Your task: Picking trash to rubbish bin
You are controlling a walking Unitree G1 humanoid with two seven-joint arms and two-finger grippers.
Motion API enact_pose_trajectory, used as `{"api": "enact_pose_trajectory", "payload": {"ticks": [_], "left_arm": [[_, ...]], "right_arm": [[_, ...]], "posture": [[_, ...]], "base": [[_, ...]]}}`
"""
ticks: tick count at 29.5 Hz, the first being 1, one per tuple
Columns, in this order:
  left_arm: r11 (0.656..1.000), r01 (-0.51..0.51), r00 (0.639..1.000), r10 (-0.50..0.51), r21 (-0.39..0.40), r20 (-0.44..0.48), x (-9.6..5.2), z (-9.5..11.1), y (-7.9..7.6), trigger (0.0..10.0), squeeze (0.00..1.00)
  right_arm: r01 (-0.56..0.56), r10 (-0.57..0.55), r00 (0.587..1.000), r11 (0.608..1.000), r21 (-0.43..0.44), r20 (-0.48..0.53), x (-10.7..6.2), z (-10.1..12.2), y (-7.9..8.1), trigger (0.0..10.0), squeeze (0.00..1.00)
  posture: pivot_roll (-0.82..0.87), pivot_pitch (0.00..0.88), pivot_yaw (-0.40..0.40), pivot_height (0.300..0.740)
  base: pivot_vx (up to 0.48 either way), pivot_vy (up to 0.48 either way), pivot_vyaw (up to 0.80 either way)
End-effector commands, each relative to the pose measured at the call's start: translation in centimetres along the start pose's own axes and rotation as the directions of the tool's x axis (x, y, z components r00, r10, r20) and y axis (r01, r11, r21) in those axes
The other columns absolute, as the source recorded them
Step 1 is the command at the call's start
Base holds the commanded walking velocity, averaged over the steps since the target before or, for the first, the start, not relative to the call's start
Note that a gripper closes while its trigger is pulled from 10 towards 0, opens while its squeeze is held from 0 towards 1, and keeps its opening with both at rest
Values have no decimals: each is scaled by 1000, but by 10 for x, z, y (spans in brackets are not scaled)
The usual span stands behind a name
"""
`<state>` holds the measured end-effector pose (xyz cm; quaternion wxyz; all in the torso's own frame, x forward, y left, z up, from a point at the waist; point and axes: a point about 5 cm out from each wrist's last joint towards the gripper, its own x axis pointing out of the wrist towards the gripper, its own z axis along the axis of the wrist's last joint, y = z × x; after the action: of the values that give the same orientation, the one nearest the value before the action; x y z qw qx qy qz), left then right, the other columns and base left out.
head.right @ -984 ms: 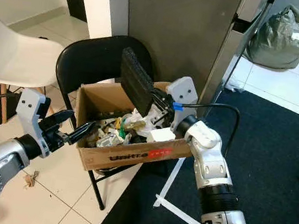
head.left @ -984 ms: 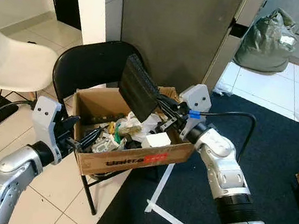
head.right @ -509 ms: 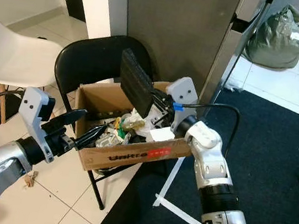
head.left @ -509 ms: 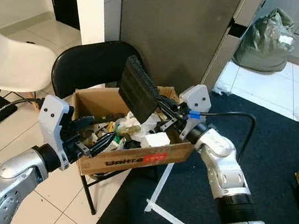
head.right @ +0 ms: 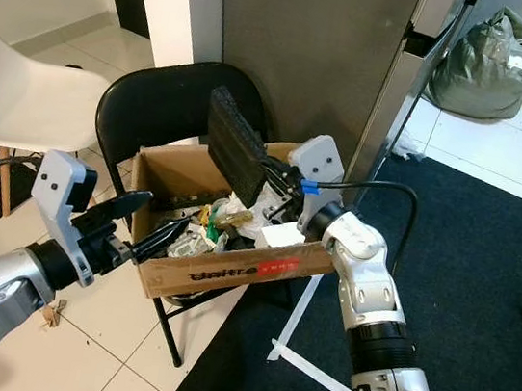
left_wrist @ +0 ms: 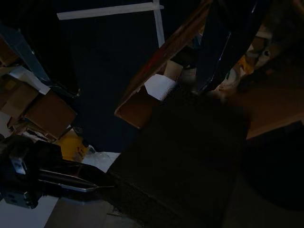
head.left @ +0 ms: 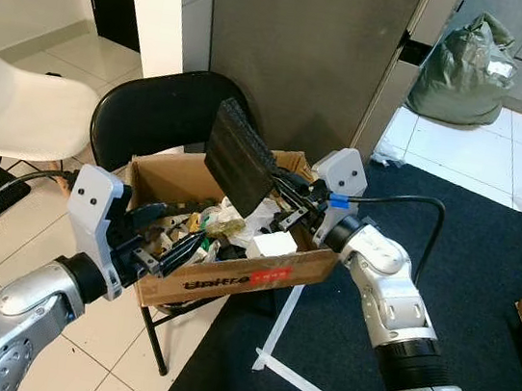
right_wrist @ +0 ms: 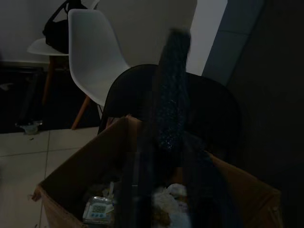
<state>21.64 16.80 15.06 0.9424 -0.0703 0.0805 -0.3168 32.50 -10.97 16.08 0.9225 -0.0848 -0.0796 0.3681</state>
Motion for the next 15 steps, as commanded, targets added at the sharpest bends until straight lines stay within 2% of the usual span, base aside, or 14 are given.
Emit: {"api": "enact_pose_trajectory", "payload": {"ticks": [1, 15], "left_arm": [[1000, -7, 1000, 7, 4, -13, -4, 1, 1, 10000, 0], [999, -22, 999, 23, 24, -27, -3, 0, 7, 10000, 0]], "right_arm": [[-3, 4, 1000, 1000, 26, -5, 1, -2, 1, 10000, 1000], [1, -1, 1000, 999, 33, -4, 1, -3, 0, 10000, 1000]], "posture": [[106, 0, -19, 740], [104, 0, -18, 740]], "base": [[0, 0, 0], [0, 0, 0]]}}
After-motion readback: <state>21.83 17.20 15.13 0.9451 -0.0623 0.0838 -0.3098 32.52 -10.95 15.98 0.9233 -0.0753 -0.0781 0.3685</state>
